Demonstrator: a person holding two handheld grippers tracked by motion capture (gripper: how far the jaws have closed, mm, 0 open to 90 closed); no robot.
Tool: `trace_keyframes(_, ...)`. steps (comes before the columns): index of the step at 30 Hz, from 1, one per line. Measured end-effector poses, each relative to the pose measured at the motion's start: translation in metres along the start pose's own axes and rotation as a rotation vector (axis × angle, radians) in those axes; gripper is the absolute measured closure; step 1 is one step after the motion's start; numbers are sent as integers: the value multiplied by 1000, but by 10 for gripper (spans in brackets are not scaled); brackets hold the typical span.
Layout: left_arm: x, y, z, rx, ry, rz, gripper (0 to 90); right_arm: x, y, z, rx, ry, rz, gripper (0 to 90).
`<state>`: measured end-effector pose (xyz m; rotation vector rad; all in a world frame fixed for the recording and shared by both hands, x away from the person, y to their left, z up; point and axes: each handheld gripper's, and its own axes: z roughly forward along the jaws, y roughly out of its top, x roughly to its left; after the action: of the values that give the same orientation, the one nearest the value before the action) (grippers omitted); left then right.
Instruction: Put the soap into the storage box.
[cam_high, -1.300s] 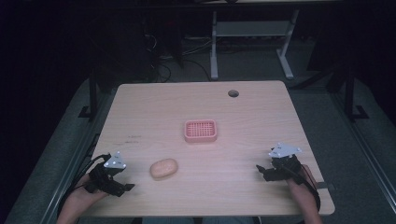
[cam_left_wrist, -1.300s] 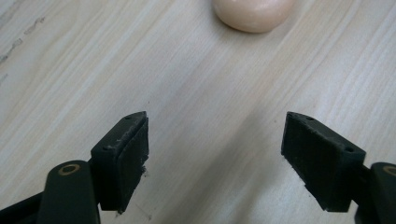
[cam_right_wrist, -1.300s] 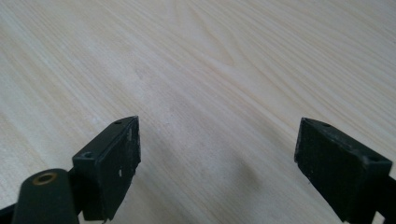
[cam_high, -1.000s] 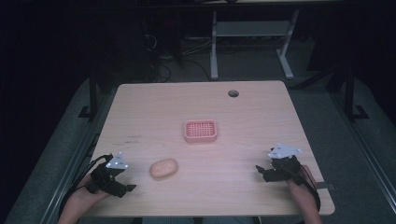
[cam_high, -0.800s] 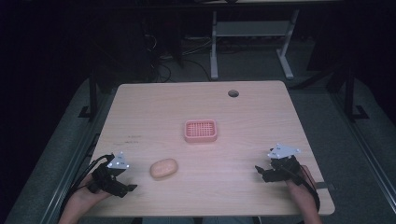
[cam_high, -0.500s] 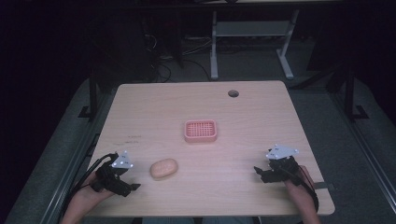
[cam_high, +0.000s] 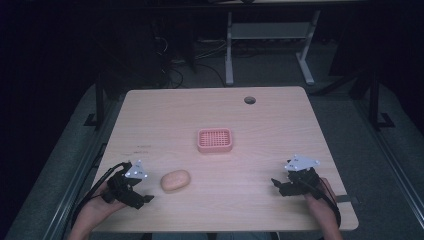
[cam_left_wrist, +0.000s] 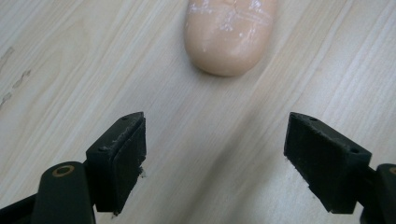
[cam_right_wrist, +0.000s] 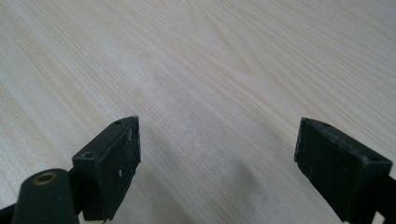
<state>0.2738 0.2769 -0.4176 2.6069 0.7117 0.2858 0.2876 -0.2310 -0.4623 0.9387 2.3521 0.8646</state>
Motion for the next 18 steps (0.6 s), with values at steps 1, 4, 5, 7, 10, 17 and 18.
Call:
trace_keyframes(1,0,1,1,-2,-2,3,209,0,0,0,0,-1,3,138)
trace_keyframes(4,-1,5,1,-1,-4,14,209,1,1,-1,-3,0,13,138)
trace_keyframes(5,-1,9,1,7,-1,24,209,1,1,-1,-3,0,13,138)
trace_keyframes(7,-2,11,2,0,-1,25,206,1,1,-1,-4,-5,6,138)
trace_keyframes(10,-2,18,4,4,-4,40,206,2,1,-2,-10,-4,14,138)
trace_keyframes(17,-2,32,10,6,-21,61,204,2,1,-2,-8,-6,15,138)
trace_keyframes(18,-2,34,12,7,-25,63,203,1,1,-2,-4,-6,5,138)
